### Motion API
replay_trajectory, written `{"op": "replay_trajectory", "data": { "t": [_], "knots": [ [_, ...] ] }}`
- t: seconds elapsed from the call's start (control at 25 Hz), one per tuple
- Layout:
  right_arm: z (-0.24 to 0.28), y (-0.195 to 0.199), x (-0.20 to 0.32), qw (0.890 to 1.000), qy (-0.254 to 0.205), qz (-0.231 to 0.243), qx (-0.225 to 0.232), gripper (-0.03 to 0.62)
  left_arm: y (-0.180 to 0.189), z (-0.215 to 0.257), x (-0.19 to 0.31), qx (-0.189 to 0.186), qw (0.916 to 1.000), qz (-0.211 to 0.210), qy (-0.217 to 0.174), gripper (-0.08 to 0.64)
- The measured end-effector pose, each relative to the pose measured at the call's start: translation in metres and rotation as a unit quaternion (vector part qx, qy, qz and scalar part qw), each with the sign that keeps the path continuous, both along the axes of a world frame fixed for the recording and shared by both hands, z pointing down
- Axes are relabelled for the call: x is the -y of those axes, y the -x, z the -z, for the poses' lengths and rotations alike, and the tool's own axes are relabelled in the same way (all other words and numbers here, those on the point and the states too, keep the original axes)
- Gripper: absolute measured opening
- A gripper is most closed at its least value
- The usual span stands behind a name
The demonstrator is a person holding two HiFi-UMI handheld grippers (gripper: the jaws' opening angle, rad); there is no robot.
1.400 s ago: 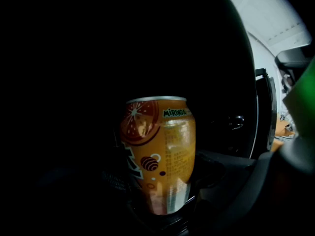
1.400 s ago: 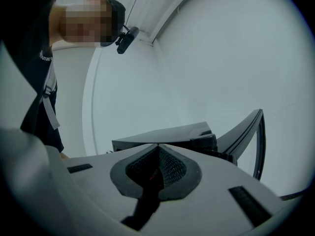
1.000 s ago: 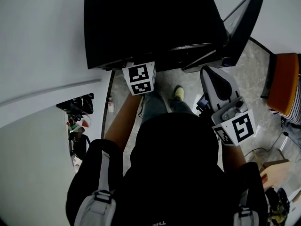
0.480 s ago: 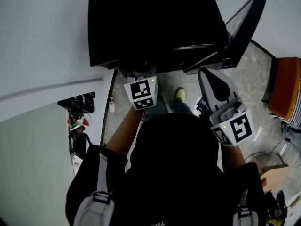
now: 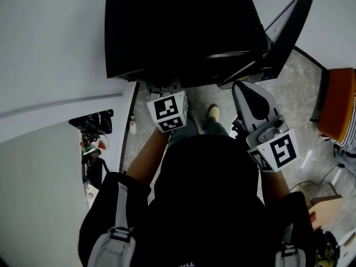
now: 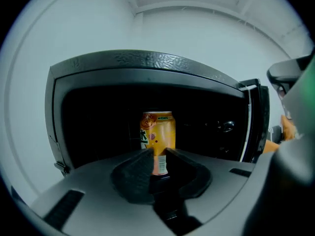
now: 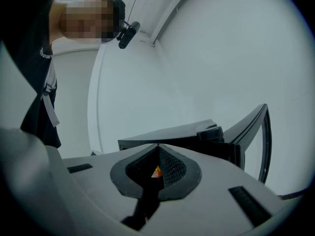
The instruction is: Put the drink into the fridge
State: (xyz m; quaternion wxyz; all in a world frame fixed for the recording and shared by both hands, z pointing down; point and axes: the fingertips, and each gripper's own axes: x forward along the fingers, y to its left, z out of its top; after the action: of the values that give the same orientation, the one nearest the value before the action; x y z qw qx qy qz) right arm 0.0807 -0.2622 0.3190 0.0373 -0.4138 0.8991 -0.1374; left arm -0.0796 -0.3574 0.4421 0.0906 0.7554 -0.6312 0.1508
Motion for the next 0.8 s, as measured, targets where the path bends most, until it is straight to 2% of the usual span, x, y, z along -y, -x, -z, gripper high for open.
{"op": "replay_trajectory", "data": {
  "t": [0.08,0.44,0.8],
  "knots": [
    [-0.001,-0.002,-0.001,1.000,0.000,-0.001,-0.002,0.014,0.001,0.001,0.001,-0.003,1.0000,0.006,-0.003,0.008],
    [0.000,-0.011,-0.001,1.000,-0.003,-0.013,-0.004,0.014,0.009,0.002,0.014,-0.004,0.9999,0.014,-0.002,0.009],
    [0.007,-0.023,-0.001,1.000,-0.011,-0.019,0.006,0.014,0.006,0.005,0.001,0.015,0.9996,0.023,-0.001,0.009]
  ]
}}
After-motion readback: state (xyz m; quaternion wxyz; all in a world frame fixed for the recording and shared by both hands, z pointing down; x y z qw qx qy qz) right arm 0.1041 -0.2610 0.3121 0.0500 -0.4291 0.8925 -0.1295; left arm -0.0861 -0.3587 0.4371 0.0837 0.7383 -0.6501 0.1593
